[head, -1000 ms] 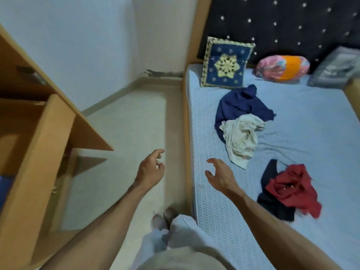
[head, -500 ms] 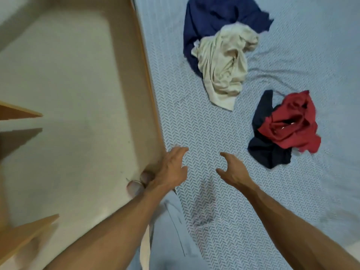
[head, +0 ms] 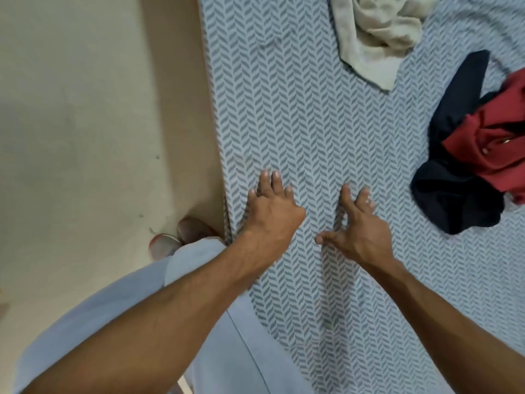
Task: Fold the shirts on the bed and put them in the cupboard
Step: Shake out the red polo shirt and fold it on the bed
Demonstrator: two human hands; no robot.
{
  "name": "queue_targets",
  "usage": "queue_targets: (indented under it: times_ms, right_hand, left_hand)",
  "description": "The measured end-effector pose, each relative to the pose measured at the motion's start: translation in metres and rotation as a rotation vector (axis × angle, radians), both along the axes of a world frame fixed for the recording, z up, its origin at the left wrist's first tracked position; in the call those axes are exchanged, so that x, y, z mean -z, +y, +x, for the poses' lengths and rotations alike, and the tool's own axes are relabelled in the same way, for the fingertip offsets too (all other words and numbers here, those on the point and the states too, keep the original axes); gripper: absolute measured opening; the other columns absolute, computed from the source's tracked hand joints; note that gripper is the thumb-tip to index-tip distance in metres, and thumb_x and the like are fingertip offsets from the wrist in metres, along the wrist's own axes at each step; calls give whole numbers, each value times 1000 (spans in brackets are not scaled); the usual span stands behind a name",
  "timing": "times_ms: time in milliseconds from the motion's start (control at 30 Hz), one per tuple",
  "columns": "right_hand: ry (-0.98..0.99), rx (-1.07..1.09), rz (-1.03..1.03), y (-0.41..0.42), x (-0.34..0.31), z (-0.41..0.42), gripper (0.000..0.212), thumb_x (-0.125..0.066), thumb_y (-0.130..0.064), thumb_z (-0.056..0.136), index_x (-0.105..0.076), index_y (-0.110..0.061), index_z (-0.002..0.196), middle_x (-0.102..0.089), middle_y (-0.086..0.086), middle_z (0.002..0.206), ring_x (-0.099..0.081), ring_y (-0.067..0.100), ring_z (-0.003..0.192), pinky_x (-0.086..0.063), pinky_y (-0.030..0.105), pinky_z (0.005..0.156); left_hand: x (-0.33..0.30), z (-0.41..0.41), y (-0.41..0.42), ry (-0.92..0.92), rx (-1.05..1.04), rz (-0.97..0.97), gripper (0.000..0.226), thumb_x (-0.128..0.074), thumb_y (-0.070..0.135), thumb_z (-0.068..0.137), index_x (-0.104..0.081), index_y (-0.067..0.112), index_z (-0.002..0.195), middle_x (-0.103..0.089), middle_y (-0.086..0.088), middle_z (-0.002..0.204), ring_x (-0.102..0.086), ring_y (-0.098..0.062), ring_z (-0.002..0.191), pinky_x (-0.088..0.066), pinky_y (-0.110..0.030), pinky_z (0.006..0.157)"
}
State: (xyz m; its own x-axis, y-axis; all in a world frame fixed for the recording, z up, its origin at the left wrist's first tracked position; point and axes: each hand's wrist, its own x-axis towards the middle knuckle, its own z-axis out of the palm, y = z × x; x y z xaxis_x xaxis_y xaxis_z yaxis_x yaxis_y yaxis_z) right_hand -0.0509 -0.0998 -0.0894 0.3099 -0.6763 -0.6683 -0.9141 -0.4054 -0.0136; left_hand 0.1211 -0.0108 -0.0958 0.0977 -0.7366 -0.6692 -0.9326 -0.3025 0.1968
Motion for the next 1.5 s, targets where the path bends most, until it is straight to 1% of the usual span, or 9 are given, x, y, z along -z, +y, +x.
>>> queue_targets:
  times_ms: [233,333,433,600,767,1067,1233,1400,1500]
  right_hand:
    - [16,-122,-102,-2,5,-9,135,-60,-95,57,4,-36,160,0,15,169,-32,42,147,-50,49,100]
    - [-115,-182,-163,6,-2,-25,112,-61,-92,62,-25,-36,153,-27,14,163,-51,39,130,-52,45,91]
    - [-274,-231,-117,8,-17,-52,76,-69,-67,81,-49,-26,143,-54,8,144,-58,29,121,-47,36,92]
    - [-598,0,-162,-37,-38,-123,50,-68,-42,93,-60,-23,139,-65,0,136,-62,22,122,-49,37,103]
    - [-612,179,-392,-99,-60,-174,38,-61,-32,98,-58,-22,135,-57,-2,137,-58,25,120,-50,39,95]
    - [-279,281,-473,-174,-48,-196,66,-59,-19,91,-34,-32,150,-56,8,130,-60,34,117,-51,42,88]
    - [-200,377,-530,-193,-37,-203,34,-53,-18,91,-63,-30,122,-65,10,120,-63,34,112,-50,40,89]
    - [-804,309,-652,-183,-39,-190,24,-52,-28,83,-70,-17,94,-56,5,98,-59,34,97,-47,39,90]
    - [-1101,241,-586,-152,-57,-175,19,-47,-23,79,-64,-15,82,-57,0,94,-54,27,94,-43,41,91]
  left_hand:
    - [-15,-5,14,-118,-10,-105,74,-63,3,92,-27,2,156,-16,-26,163,-9,-47,152,-32,-54,114]
    - [-32,-33,31,-145,-122,-162,48,-60,5,92,-51,4,139,-50,-22,140,-42,-40,134,-45,-50,102]
    - [-42,-69,46,-54,-215,-140,25,-68,13,85,-64,11,109,-66,-14,107,-63,-34,105,-53,-45,83]
    - [-45,-103,41,57,-369,-285,57,-64,37,91,-52,23,145,-54,-3,147,-51,-24,134,-42,-35,107]
    - [-69,-139,3,164,-374,-356,55,-64,36,97,-49,21,148,-54,-2,147,-54,-17,130,-40,-25,100]
    - [-40,-177,-29,309,-284,-195,66,-62,35,98,-34,24,157,-38,1,159,-47,-17,138,-41,-24,104]
    - [-32,-174,-32,280,-271,-151,64,-60,34,98,-33,24,156,-45,-1,155,-51,-18,135,-41,-27,105]
    - [-40,-171,-45,398,-357,-186,64,-59,37,101,-33,22,157,-40,-4,158,-49,-17,136,-43,-24,101]
    - [-51,-177,-61,439,-434,-387,75,-64,34,98,-24,23,160,-34,-4,162,-38,-18,145,-34,-28,114]
